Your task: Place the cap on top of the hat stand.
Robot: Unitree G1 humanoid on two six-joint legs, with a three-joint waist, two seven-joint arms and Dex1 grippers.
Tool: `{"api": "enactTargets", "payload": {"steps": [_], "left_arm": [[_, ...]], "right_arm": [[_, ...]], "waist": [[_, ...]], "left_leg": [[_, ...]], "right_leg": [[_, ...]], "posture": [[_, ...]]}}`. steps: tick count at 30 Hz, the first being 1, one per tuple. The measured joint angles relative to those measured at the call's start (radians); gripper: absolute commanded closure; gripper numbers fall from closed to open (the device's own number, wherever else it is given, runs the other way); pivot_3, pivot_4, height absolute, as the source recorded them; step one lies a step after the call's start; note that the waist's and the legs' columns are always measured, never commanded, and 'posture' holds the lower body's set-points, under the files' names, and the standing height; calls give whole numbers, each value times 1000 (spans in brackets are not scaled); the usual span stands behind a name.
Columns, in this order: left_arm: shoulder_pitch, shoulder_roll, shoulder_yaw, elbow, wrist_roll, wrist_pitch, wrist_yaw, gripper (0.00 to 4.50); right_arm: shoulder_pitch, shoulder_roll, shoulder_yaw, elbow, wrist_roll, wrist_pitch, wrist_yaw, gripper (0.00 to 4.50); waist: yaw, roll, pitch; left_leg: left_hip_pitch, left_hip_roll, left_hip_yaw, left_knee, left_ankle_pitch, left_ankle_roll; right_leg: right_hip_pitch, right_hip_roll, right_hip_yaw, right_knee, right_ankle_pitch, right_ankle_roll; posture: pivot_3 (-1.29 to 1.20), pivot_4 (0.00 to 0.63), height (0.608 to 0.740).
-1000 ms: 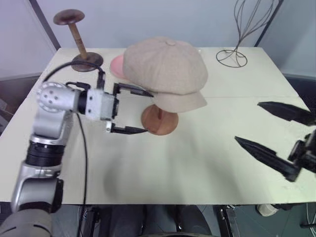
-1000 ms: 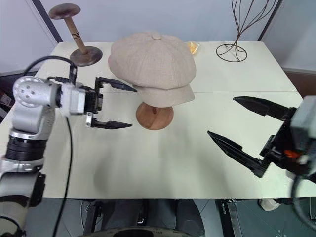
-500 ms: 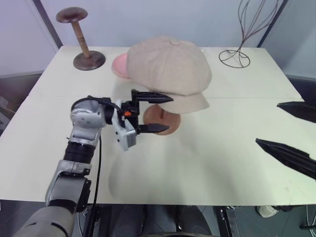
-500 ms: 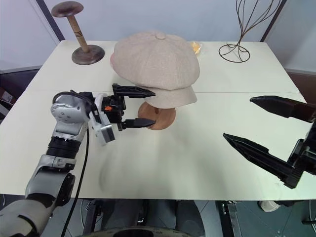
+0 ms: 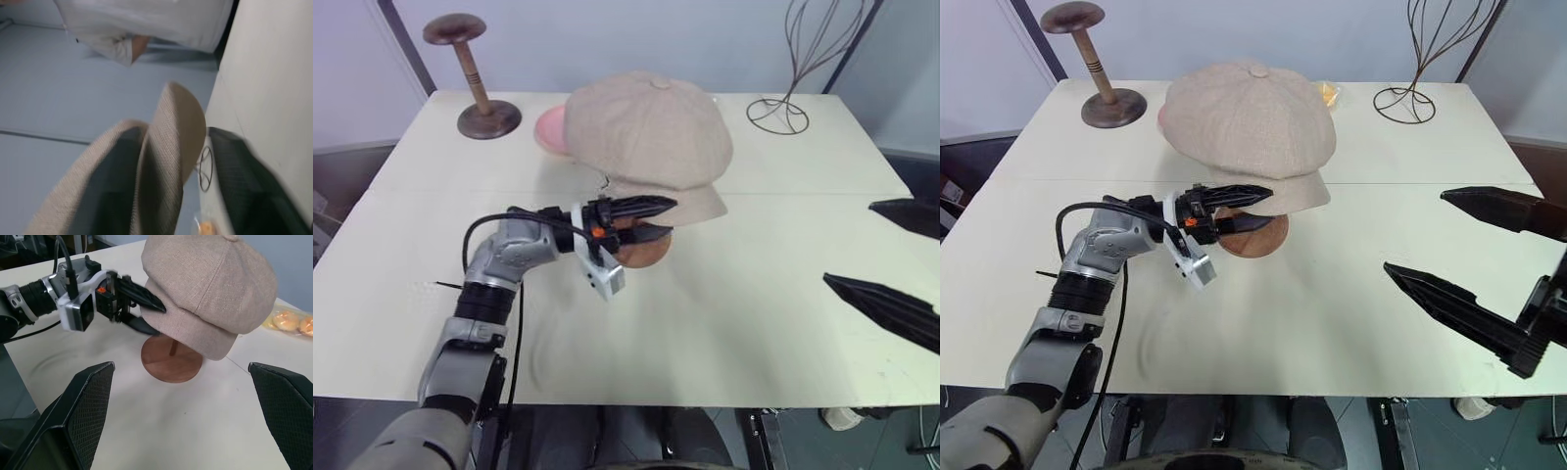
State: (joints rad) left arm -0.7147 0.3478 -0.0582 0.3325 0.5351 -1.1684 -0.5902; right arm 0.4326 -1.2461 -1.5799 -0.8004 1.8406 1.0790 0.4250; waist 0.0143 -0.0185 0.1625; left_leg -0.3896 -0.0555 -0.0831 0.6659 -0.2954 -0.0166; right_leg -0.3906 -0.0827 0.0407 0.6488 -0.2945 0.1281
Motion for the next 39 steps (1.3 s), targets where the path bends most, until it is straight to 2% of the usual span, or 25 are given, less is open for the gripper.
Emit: {"api": "enactTargets", "payload": {"steps": [1, 6, 8, 12, 18, 22, 28, 31, 38, 39], "left_arm": [[1, 5, -1, -4, 11, 5, 37, 4471], [5, 32, -10, -26, 22, 26, 149, 4471], [6, 47, -14, -2, -17, 1, 194, 4471], [-12, 120, -39, 173, -159, -182, 284, 4471], [-120, 202, -168, 403, -242, -414, 337, 4471], [-174, 234, -265, 437, -261, -437, 364, 4471], [-201, 271, -322, 452, -260, -437, 400, 4471], [-201, 271, -331, 458, -259, -438, 418, 3480], [-192, 315, -359, 466, -258, -438, 425, 28], [-188, 327, -359, 466, -259, -438, 425, 28]], "right_arm": [[-4, -3, 0, 2, 1, 5, 0, 0], [-23, -13, -1, 5, 5, 9, -2, 0], [-31, -13, -1, 6, 1, 13, 1, 0], [-47, -13, 1, 9, -24, 23, 17, 0], [-65, -13, 16, 10, -72, 29, 54, 0], [-79, -18, 22, 12, -100, 38, 72, 0], [-82, -19, 22, 12, -99, 56, 79, 0], [-82, -18, 22, 12, -99, 61, 74, 0], [-80, -1, 25, 12, -128, 63, 77, 0], [-79, 10, 29, 12, -141, 63, 82, 0]], "waist": [[0, 0, 0], [0, 0, 0], [-1, 0, 0], [-2, 0, 0], [4, 0, 0], [-1, -1, 0], [-2, -1, 0], [0, -1, 0], [-3, -1, 0], [-3, -1, 0]], "left_leg": [[0, 0, 0, 0, 0, 0], [0, 0, 0, 0, 0, 0], [0, 0, 0, 0, 0, 0], [0, 1, 0, 0, 0, 0], [-1, -1, 1, 0, 0, 0], [-2, -1, 1, 0, 0, 0], [-2, -1, 2, -1, 0, 0], [-2, -1, 2, -1, 0, 0], [-2, -1, 2, -1, 0, 0], [-2, -1, 2, -1, 0, 0]], "right_leg": [[0, 0, 0, 0, 0, 0], [0, 0, 0, 0, 0, 0], [0, 0, 0, 0, 0, 0], [-2, 0, 0, 0, 0, 0], [-1, -3, 0, 0, 0, 0], [-2, -3, 0, 0, 0, 1], [-3, -3, 0, 0, 0, 0], [-3, -3, 0, 0, 0, 1], [-3, -3, 0, 0, 0, 1], [-3, -3, 0, 0, 0, 1]], "posture": [[0, 150, 740], [0, 150, 740], [0, 150, 740], [0, 150, 740], [0, 150, 740], [0, 150, 740], [0, 150, 740], [0, 150, 740], [0, 150, 740], [0, 150, 740]]}}
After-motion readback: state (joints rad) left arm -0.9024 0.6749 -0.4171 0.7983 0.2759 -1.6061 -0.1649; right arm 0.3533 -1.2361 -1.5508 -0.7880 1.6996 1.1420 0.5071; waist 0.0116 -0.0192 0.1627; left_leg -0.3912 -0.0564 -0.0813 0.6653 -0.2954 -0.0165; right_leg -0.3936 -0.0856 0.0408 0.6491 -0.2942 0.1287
